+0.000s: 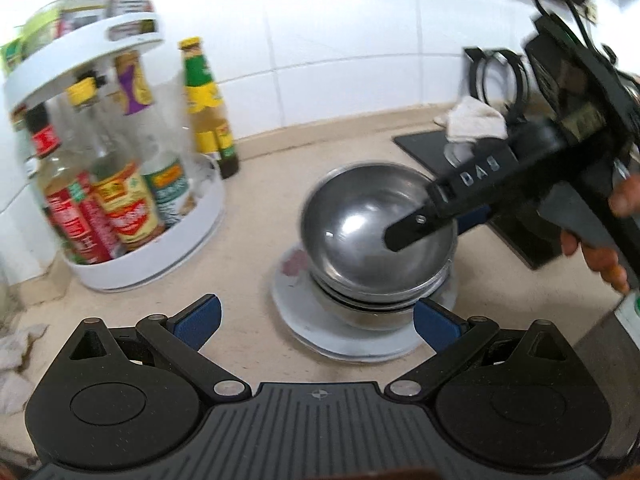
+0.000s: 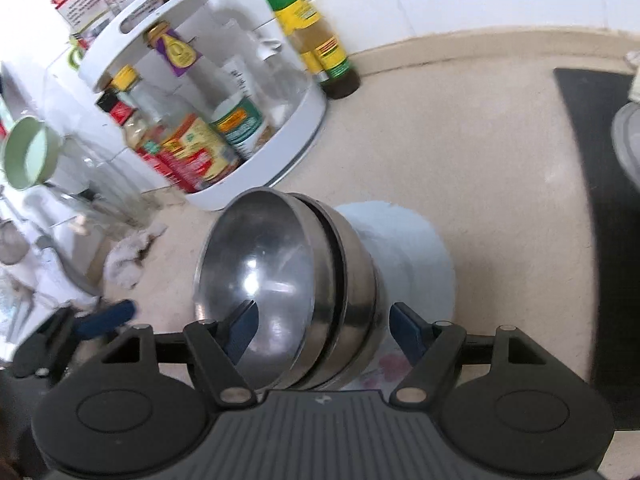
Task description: Organize plates and bowls
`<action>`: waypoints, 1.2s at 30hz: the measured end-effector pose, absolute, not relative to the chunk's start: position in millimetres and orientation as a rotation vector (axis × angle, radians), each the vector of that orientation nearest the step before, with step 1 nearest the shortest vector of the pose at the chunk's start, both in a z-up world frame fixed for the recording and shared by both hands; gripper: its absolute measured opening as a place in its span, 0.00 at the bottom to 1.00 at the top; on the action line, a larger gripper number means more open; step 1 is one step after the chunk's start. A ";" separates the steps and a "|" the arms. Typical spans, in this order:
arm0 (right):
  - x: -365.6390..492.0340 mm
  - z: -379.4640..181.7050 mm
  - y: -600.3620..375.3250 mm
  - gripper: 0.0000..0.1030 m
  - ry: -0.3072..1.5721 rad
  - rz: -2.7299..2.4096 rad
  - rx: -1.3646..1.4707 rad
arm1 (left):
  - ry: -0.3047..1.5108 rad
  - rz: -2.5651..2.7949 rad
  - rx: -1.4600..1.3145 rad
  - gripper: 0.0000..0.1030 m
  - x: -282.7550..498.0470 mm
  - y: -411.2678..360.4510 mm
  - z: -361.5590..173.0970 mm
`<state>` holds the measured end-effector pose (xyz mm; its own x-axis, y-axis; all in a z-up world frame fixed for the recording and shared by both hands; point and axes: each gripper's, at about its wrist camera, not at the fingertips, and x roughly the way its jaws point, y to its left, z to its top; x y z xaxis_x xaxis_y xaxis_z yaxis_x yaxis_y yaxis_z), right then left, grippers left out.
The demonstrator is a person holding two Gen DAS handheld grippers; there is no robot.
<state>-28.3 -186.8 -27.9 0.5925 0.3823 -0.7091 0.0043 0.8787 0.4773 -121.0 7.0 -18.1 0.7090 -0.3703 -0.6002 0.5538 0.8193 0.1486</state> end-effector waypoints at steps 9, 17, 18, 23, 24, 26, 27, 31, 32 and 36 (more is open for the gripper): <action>-37.9 -0.4 -203.5 0.68 0.805 0.152 0.455 | 0.568 -0.441 0.220 1.00 -112.0 13.0 -5.1; -67.7 45.8 -160.6 0.71 0.658 0.191 0.334 | 0.504 -0.305 0.120 1.00 -103.5 22.6 15.4; -69.2 49.5 -154.4 0.71 0.645 0.203 0.322 | 0.500 -0.291 0.106 1.00 -101.6 24.5 17.9; -71.2 62.9 -130.0 0.71 0.582 0.208 0.267 | 0.477 -0.228 0.042 1.00 -96.1 36.1 29.2; -70.5 64.2 -127.3 0.71 0.574 0.203 0.264 | 0.473 -0.219 0.033 1.00 -95.1 37.8 30.7; -68.8 65.3 -122.9 0.71 0.566 0.195 0.262 | 0.467 -0.204 0.020 1.00 -94.9 40.9 33.1; -68.5 65.2 -121.5 0.71 0.563 0.193 0.264 | 0.465 -0.196 0.015 1.00 -94.9 42.4 33.6; -69.6 63.6 -117.8 0.71 0.561 0.196 0.261 | 0.456 -0.179 0.021 1.00 -96.6 43.5 33.7; -69.0 63.2 -116.7 0.71 0.565 0.200 0.260 | 0.455 -0.175 0.023 1.00 -96.9 43.5 33.7; -71.1 63.4 -114.3 0.71 0.558 0.197 0.248 | 0.455 -0.167 0.012 1.00 -98.5 44.5 33.5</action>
